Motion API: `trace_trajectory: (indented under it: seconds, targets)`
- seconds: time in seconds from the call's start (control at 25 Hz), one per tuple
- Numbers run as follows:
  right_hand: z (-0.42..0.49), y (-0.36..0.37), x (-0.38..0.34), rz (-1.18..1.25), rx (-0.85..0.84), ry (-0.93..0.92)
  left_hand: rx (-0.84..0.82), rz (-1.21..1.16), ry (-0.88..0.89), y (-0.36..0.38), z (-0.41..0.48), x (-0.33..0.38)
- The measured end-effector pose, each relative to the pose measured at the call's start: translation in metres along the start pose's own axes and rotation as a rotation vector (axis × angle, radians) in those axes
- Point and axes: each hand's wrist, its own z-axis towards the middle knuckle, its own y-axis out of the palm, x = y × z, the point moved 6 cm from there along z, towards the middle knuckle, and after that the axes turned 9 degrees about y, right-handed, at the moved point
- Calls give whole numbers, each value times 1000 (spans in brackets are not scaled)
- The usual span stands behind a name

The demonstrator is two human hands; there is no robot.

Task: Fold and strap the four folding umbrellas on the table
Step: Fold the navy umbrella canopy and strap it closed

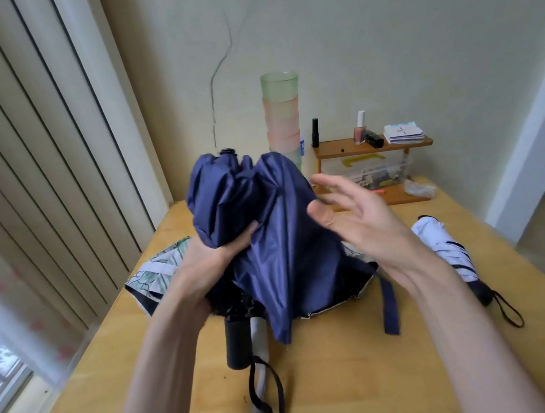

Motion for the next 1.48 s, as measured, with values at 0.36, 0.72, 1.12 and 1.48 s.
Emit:
trace_trajectory:
  seconds: [0.36, 0.72, 1.12, 1.48]
  targets:
    - [6, 9, -4, -144, 151, -170, -343, 77, -111, 61, -15, -23]
    - [3, 2, 5, 20, 14, 110, -325, 153, -174, 59, -16, -35]
    - [8, -2, 7, 107, 264, -3, -307, 205, -21, 80, -18, -28]
    - [2, -4, 5, 190, 175, 83, -101, -175, -236, 78, -14, -29]
